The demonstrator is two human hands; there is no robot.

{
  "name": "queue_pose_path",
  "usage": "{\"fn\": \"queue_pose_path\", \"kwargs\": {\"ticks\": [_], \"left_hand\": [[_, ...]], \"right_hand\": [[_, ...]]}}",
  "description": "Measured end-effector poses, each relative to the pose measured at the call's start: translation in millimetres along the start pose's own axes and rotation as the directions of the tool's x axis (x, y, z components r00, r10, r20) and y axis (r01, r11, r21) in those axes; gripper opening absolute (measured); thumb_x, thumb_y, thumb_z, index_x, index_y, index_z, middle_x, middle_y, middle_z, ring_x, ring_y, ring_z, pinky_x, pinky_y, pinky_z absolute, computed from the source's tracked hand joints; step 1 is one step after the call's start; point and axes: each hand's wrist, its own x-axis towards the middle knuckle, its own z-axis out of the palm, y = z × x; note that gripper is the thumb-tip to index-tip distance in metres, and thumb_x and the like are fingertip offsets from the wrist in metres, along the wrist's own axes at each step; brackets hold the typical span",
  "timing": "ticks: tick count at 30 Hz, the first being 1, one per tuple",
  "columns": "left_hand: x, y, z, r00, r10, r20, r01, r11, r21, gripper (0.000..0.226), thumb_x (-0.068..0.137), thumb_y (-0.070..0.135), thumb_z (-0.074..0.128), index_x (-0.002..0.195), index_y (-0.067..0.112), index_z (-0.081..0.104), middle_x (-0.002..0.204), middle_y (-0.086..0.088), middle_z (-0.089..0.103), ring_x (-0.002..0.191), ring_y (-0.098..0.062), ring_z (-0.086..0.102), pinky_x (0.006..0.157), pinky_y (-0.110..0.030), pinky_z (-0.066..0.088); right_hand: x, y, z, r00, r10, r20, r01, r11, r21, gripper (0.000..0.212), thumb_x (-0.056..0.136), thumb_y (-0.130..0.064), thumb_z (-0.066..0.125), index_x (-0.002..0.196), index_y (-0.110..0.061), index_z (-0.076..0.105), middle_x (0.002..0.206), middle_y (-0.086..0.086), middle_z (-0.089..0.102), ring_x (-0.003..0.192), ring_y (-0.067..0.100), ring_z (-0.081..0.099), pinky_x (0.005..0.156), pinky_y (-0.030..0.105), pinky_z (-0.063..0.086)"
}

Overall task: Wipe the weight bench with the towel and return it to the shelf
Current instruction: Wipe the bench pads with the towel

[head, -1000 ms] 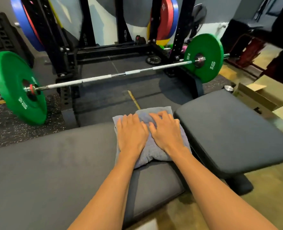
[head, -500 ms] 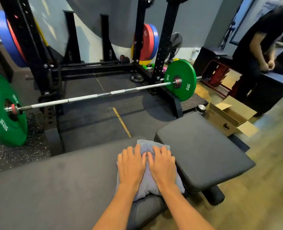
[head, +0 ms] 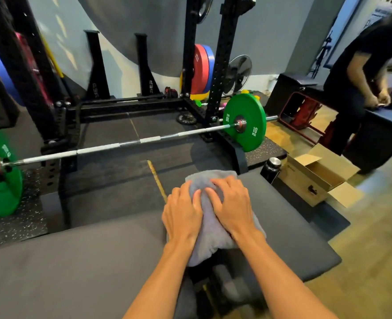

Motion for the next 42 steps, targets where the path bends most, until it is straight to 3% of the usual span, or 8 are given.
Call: {"fn": "queue_pose_path", "kwargs": {"ticks": [6, 14, 20, 26, 30, 33, 37, 42], "left_hand": [[13.1, 0.0, 99.3, 0.923, -0.079, 0.376, -0.051, 0.944, 0.325, 0.054, 0.1, 0.036, 0.026, 0.152, 0.023, 0.019, 0.161, -0.006, 0.015, 0.147, -0.025, 0.014, 0.118, -0.049, 0.006], [10.7, -6.4, 118.4, 0.973, -0.06, 0.224, -0.026, 0.932, 0.363, 0.049, 0.092, 0.035, 0.024, 0.139, 0.025, 0.037, 0.14, -0.001, 0.046, 0.133, -0.022, 0.036, 0.116, -0.046, 0.014], [24.7, -7.1, 120.5, 0.992, -0.016, 0.122, -0.023, 0.95, 0.312, 0.02, 0.09, 0.028, 0.036, 0.1, 0.023, 0.053, 0.102, 0.005, 0.059, 0.102, -0.018, 0.053, 0.098, -0.04, 0.037], [53.9, -2.2, 130.4, 0.98, -0.199, 0.011, 0.183, 0.92, 0.347, 0.034, 0.097, 0.026, 0.036, 0.117, 0.011, 0.058, 0.121, -0.013, 0.06, 0.109, -0.034, 0.051, 0.09, -0.041, 0.035], [39.6, 9.3, 140.1, 0.986, -0.161, -0.048, 0.166, 0.89, 0.424, 0.04, 0.094, 0.026, 0.031, 0.111, 0.005, 0.06, 0.112, -0.018, 0.063, 0.104, -0.036, 0.054, 0.097, -0.046, 0.034], [30.0, 48.3, 172.4, 0.994, -0.108, -0.012, 0.102, 0.892, 0.441, 0.054, 0.086, 0.034, 0.017, 0.102, 0.003, 0.058, 0.108, -0.016, 0.063, 0.107, -0.034, 0.053, 0.107, -0.047, 0.029], [50.0, 101.0, 242.7, 0.991, -0.029, 0.132, -0.031, 0.901, 0.433, 0.039, 0.095, 0.031, 0.031, 0.115, 0.007, 0.053, 0.126, -0.013, 0.056, 0.123, -0.029, 0.045, 0.115, -0.04, 0.017], [67.4, 116.5, 272.8, 0.985, 0.087, 0.151, -0.137, 0.92, 0.368, 0.034, 0.092, 0.034, 0.036, 0.1, 0.008, 0.057, 0.112, -0.01, 0.062, 0.112, -0.026, 0.051, 0.112, -0.039, 0.023]], "right_hand": [[-0.3, 89.3, 34.0, 0.87, 0.215, 0.444, -0.07, 0.944, -0.322, 0.044, 0.098, -0.054, 0.035, 0.139, -0.041, 0.045, 0.151, -0.009, 0.039, 0.141, 0.016, 0.027, 0.109, 0.05, 0.019], [1.3, 96.3, 44.1, 0.962, 0.07, 0.262, 0.032, 0.931, -0.363, 0.041, 0.09, -0.053, 0.033, 0.113, -0.036, 0.062, 0.118, -0.007, 0.06, 0.103, 0.023, 0.053, 0.077, 0.044, 0.036], [15.7, 100.6, 58.8, 0.957, 0.025, 0.289, 0.067, 0.95, -0.304, 0.025, 0.09, -0.045, 0.049, 0.108, -0.037, 0.064, 0.115, -0.003, 0.062, 0.104, 0.024, 0.056, 0.082, 0.049, 0.042], [66.4, 107.9, 84.8, 0.894, -0.124, 0.43, 0.245, 0.94, -0.239, 0.034, 0.097, -0.051, 0.038, 0.108, -0.033, 0.065, 0.119, -0.005, 0.058, 0.109, 0.021, 0.049, 0.086, 0.046, 0.031], [52.0, 128.1, 77.6, 0.894, -0.148, 0.423, 0.247, 0.95, -0.189, 0.038, 0.098, -0.051, 0.035, 0.117, -0.032, 0.061, 0.126, -0.004, 0.056, 0.115, 0.021, 0.046, 0.096, 0.051, 0.032], [53.4, 175.8, 50.9, 0.909, -0.131, 0.395, 0.211, 0.963, -0.166, 0.036, 0.098, -0.05, 0.038, 0.126, -0.037, 0.057, 0.134, -0.006, 0.053, 0.12, 0.019, 0.045, 0.096, 0.049, 0.029], [78.6, 256.8, 17.6, 0.923, 0.06, 0.38, 0.024, 0.977, -0.212, 0.039, 0.098, -0.053, 0.037, 0.132, -0.041, 0.052, 0.139, -0.007, 0.048, 0.124, 0.02, 0.041, 0.096, 0.048, 0.03], [86.6, 282.9, 8.9, 0.894, 0.217, 0.393, -0.174, 0.974, -0.143, 0.04, 0.1, -0.048, 0.035, 0.136, -0.036, 0.048, 0.139, 0.001, 0.045, 0.124, 0.028, 0.042, 0.096, 0.05, 0.033]]}}
